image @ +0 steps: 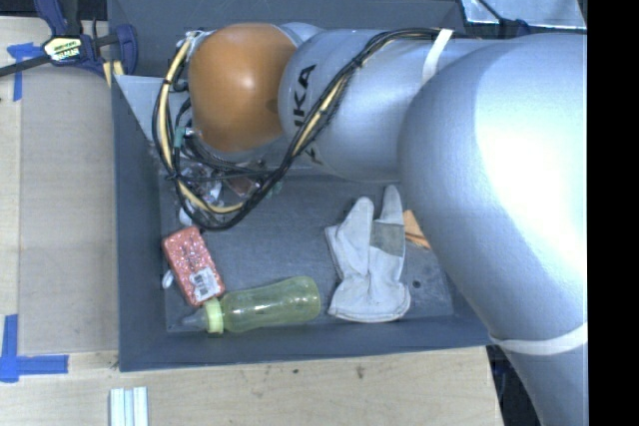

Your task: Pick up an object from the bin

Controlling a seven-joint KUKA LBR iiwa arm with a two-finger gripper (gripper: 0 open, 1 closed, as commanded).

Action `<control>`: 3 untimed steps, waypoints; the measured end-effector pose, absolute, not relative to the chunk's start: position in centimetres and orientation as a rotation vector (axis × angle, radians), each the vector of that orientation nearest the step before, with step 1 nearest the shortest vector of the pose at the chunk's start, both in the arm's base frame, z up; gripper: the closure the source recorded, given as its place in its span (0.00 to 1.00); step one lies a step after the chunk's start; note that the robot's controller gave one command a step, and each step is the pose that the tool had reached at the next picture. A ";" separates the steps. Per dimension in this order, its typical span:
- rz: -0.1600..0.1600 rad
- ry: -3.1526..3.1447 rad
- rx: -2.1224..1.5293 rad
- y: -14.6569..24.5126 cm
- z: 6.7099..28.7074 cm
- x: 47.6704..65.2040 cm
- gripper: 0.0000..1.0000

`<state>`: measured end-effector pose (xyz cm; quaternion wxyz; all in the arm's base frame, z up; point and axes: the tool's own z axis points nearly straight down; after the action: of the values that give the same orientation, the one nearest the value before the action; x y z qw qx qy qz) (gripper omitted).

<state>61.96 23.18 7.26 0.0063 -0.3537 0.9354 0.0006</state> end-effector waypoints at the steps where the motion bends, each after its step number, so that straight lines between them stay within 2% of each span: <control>1: 0.002 2.930 -1.107 23.1 7.6 61.9 1.00; 3: 0.001 2.930 -1.105 23.2 9.7 62.0 1.00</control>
Offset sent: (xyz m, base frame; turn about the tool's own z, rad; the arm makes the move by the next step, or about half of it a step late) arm 0.0001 0.0000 0.0293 0.0000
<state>62.03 23.17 9.70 0.0049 -0.3529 0.9356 0.0002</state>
